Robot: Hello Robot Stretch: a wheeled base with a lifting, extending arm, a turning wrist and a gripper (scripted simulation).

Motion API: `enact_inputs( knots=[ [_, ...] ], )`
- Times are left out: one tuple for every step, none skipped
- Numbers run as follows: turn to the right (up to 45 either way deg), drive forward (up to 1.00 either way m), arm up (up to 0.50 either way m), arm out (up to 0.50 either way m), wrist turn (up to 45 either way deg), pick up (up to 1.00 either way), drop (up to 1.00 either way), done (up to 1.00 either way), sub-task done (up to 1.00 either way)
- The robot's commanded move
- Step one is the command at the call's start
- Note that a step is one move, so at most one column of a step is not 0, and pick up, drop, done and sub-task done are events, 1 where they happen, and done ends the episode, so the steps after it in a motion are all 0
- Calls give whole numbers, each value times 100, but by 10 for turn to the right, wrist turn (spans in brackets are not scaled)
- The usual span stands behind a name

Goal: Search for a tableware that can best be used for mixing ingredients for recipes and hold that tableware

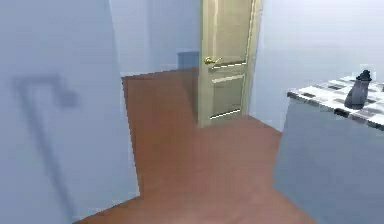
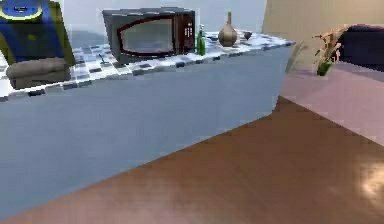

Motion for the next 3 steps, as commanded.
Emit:
enact_inputs(
  knots=[
    [450,0,0,0,0,0,0,0,0],
    [450,0,0,0,0,0,0,0,0],
    [450,0,0,0,0,0,0,0,0]
  ],
)
